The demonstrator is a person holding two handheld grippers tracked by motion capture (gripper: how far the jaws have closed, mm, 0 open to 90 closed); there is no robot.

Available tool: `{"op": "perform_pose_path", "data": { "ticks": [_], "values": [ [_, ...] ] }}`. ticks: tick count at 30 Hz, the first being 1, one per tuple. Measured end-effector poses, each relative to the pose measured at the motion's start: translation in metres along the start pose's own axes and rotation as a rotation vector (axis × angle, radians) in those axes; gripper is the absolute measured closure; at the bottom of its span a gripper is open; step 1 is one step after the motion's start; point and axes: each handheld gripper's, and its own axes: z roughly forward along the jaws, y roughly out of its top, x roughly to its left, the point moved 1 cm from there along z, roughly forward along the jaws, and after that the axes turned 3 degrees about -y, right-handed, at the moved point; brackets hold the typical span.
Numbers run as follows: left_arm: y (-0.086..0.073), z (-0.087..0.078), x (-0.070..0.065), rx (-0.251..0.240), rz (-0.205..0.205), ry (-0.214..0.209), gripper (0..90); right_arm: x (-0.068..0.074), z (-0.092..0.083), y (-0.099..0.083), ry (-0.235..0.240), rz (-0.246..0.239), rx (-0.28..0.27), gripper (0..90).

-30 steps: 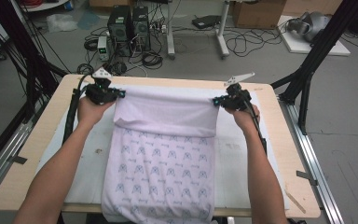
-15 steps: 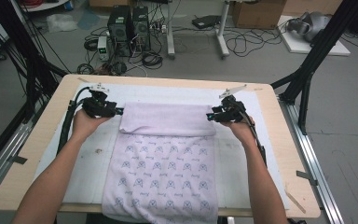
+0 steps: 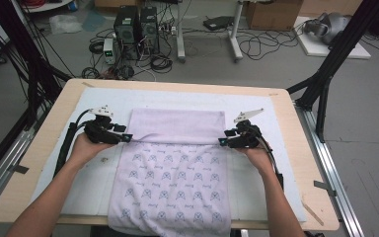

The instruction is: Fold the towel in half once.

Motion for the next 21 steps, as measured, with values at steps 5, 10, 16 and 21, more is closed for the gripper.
{"op": "perform_pose_path", "data": {
  "ticks": [5,10,16,21],
  "values": [
    [-0.001,0.004,-0.008,0.023,0.038,-0.003,42.0,0.003,0.002,-0.001,0.009,-0.014,0.000,49.7],
    [-0.003,0.019,-0.013,0.076,0.082,0.020,47.8,0.007,0.007,-0.004,0.019,-0.024,0.016,56.3],
    [-0.006,0.028,-0.012,0.121,0.108,0.026,82.7,0.010,0.009,-0.009,0.028,-0.055,0.017,80.7],
    [-0.003,0.016,-0.013,0.078,0.105,0.031,85.5,0.014,0.002,-0.006,0.048,-0.065,-0.017,85.8]
  ]
}}
